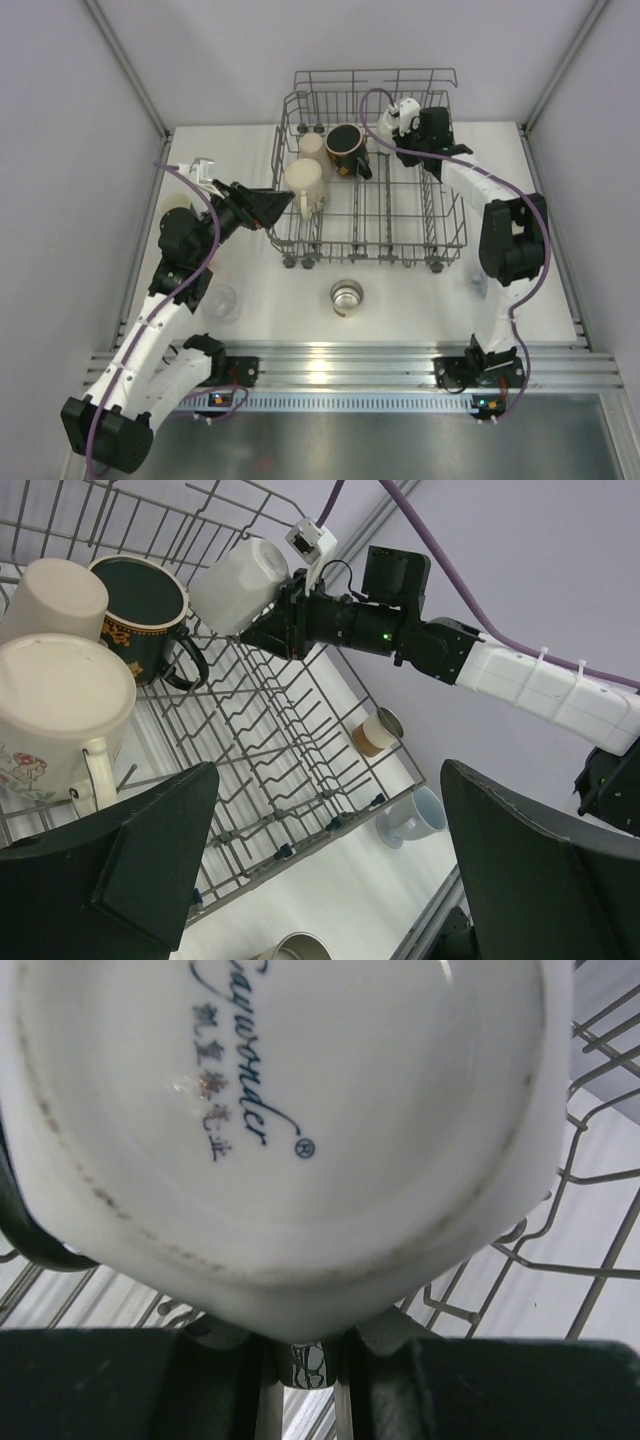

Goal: Load the cups into the dish rack
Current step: Place the cup upside down on the dish rack, then grab a cup with the left arm

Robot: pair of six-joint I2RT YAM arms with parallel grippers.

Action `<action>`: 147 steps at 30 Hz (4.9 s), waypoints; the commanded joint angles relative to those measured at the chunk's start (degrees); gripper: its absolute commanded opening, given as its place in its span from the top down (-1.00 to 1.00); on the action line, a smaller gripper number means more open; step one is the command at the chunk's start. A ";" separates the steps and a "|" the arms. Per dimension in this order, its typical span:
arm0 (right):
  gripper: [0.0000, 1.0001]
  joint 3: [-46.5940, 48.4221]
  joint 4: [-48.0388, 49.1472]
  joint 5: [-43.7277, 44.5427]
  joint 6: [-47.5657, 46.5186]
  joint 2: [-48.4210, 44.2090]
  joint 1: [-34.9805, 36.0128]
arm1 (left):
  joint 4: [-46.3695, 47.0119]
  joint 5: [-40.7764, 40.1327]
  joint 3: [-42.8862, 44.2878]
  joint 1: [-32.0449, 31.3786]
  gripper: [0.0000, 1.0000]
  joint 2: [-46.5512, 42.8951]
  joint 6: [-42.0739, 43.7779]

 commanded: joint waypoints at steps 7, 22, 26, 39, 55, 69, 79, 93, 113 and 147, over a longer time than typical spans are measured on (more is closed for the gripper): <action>1.00 1.74 7.11 -0.12 -1.81 -0.08 -0.42 | 1.03 -0.84 1.72 0.08 -0.96 0.53 1.17; 1.00 6.92 1.57 0.49 -0.84 5.72 -1.03 | 1.03 -1.36 0.75 -0.01 -0.96 -0.60 1.26; 0.96 7.89 0.69 1.29 -0.32 7.39 -1.21 | 1.12 -1.54 0.67 -0.01 -0.96 -0.25 1.35; 0.23 8.33 -0.45 2.17 1.18 6.08 -1.65 | 1.12 -1.54 0.49 -0.01 -0.96 -0.25 1.00; 0.16 5.43 -11.17 4.36 6.36 -3.94 -2.88 | -12.58 -11.10 4.44 0.08 -0.96 0.62 2.75; 0.14 -16.00 -5.75 -2.13 27.97 -29.06 -2.35 | -38.86 -37.91 19.20 0.25 -0.89 7.56 7.22; 0.01 -41.92 15.43 -5.92 42.57 -51.04 -0.50 | -52.66 -45.91 31.51 3.15 -0.87 20.21 16.54; -0.03 -45.64 20.20 -5.49 46.97 -52.11 2.13 | -58.83 -55.42 37.40 10.44 -0.73 27.43 22.08; -0.04 -45.02 18.00 -0.30 44.25 -56.50 9.34 | -58.56 -41.36 47.77 20.82 -0.40 47.64 29.54; -0.06 -43.44 15.54 2.08 41.87 -56.50 10.92 | -63.57 -39.68 68.16 23.81 1.00 61.28 30.18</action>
